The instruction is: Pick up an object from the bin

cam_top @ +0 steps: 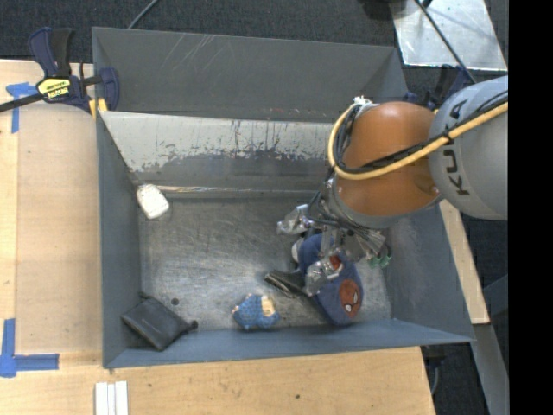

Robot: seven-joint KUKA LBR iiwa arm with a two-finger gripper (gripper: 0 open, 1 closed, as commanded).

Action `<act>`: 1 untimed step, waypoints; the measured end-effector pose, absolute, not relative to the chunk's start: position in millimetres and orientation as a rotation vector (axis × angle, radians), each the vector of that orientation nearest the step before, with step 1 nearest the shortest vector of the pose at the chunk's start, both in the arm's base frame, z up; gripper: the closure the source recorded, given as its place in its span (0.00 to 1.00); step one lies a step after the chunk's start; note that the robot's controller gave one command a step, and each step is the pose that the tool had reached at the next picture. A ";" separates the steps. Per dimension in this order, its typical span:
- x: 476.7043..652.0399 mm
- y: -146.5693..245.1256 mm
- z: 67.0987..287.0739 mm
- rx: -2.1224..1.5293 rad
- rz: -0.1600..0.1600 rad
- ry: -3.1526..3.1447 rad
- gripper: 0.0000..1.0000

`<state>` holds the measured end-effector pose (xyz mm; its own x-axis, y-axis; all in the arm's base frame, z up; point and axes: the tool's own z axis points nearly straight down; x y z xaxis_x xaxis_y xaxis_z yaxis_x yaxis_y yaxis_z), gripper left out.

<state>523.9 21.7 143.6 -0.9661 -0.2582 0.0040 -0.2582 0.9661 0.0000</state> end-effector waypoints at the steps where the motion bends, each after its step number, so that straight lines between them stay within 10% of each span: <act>1: 542.1 -38.4 100.7 0.507 -0.005 -3.105 0.00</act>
Offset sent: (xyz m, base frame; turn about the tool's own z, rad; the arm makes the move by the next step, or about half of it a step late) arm 0.0162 -0.0586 -0.0433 -0.0662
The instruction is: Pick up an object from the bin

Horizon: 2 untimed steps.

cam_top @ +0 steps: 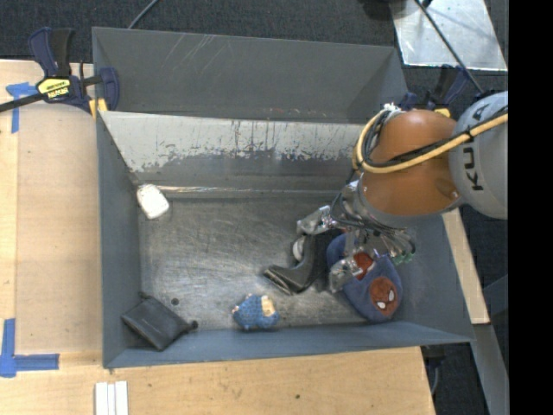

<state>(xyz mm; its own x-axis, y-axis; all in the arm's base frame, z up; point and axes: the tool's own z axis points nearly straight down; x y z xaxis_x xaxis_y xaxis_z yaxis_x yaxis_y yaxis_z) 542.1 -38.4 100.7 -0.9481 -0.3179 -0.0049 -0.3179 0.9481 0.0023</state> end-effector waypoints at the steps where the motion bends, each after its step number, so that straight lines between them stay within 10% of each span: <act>1: 544.4 -35.6 103.9 -0.507 0.001 3.084 1.00; 2: 541.0 -39.4 218.6 -0.499 -0.003 3.097 1.00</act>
Offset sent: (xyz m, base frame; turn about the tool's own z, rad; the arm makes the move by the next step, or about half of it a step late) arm 0.0000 0.0000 0.0000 0.0000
